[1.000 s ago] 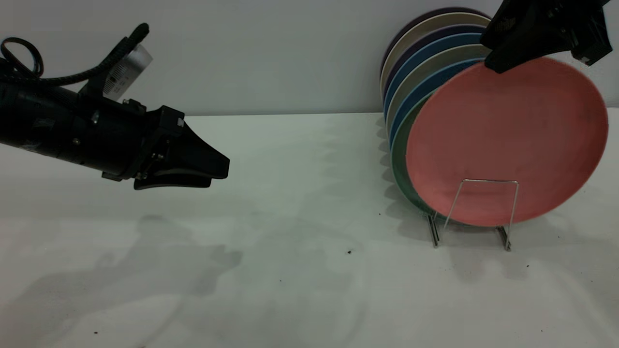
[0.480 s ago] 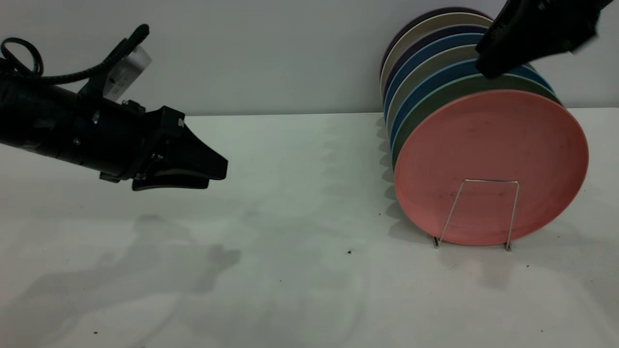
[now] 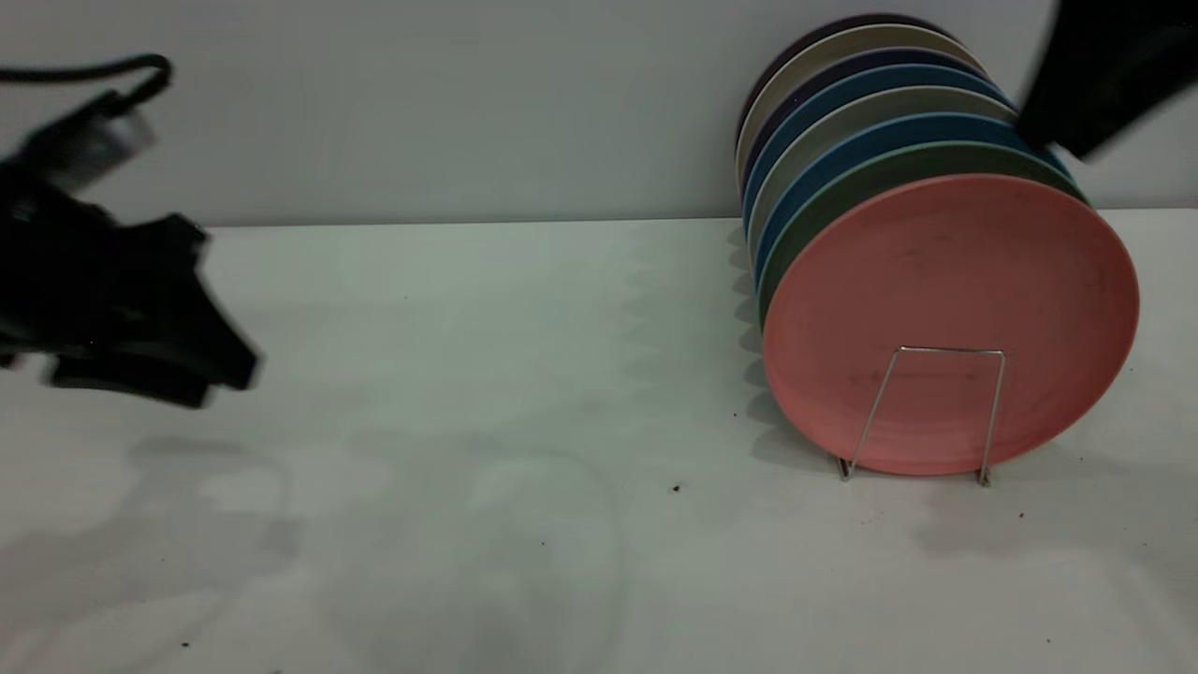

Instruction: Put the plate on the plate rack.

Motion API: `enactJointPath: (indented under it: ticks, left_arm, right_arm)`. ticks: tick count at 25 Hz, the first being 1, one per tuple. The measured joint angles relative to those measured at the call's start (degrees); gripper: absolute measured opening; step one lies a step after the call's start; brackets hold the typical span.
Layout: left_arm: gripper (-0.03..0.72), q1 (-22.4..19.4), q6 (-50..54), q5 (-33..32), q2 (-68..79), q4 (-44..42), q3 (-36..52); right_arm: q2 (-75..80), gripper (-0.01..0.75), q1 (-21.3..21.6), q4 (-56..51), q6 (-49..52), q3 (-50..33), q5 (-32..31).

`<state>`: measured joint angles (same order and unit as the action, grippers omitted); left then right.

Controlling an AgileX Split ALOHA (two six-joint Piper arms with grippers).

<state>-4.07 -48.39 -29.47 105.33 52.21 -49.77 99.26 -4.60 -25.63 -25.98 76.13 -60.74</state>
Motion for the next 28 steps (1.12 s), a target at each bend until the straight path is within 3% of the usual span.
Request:
enactJointPath:
  ticks: [6,10,21,28]
  left_arm:
    - [0.369,-0.52,30.2,-9.54,-8.33,-34.47,-4.72]
    - [0.369,-0.6,38.7,-14.45,-14.74,-46.16,-5.46]
    - [0.369,-0.65,37.63,-23.8,-41.85,-44.96,-5.34]
    - [0.369,-0.65,36.73,-25.67,-58.06,-43.84,1.77]
  right_arm:
    - [-4.22,0.294,0.0,9.58,8.1,0.0,-4.71]
    - [-11.21,0.294,0.0,11.61,9.56,-3.24,-5.76]
    - [-37.63,0.294,0.0,12.5,9.6,-20.28,-7.25]
    - [-54.54,0.294,0.0,12.45,9.6,-27.63,-10.27]
